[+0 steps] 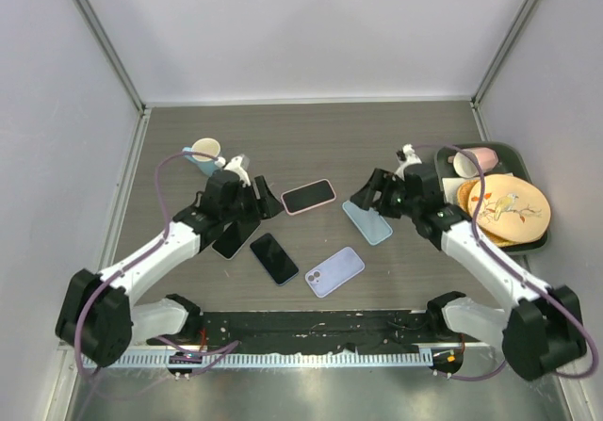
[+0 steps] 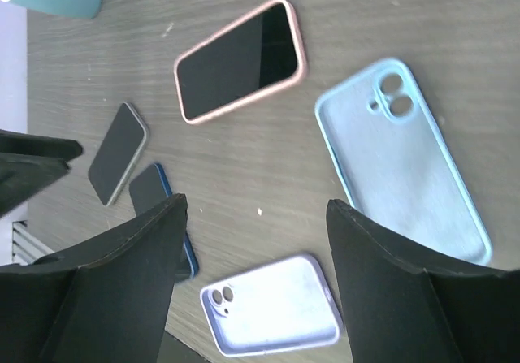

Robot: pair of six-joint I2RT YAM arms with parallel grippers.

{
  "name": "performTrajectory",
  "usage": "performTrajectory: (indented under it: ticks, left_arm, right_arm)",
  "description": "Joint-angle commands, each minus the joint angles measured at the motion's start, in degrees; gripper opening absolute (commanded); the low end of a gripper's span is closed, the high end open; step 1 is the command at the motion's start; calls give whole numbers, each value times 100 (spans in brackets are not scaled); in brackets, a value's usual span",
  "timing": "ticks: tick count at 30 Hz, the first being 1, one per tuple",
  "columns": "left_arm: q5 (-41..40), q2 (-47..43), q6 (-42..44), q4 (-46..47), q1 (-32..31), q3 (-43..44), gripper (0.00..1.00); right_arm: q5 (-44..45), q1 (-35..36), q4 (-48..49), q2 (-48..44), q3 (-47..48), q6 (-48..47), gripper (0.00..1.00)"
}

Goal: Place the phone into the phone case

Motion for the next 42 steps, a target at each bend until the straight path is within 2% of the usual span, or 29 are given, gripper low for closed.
performTrajectory:
  ticks: [1,4,8,15,21,25,34,37,42]
  left_arm:
    - [529,-793,-214,572,-18,-508,66]
    - [583,-1215,-187,590,-27,-711,66]
    - [583,-1418,-47,485,-18,-702,67]
    - [794,-752,269,414,-18,-123,67]
    - [1189,698,638,414,-123,992,67]
    - [1146,1813,1024,-67,-553,2029,67]
    - [548,4738,1886,-1815,-1573,5437,64]
    - [451,5390,2054,-2195,-1697,6115,62]
    - [328,5797,2194,-2328,-1732,6435,61]
  right_arm:
    - [515,-30,-313,-1135,-700,265,75]
    - [708,-30,-621,-1690,-763,282,77]
    - [752,-39,-841,-1735,-719,212,77]
    - [831,-39,-920,-1497,-859,343,77]
    - [946,-118,-972,-1524,-1132,484,77]
    - [814,-371,-999,-1532,-1404,537,77]
    - [14,-1075,-1070,-1831,-2001,616,77]
    - [-135,-1111,-1043,-1875,-2169,660,77]
    - [-311,-1111,-797,-1849,-2336,757,76]
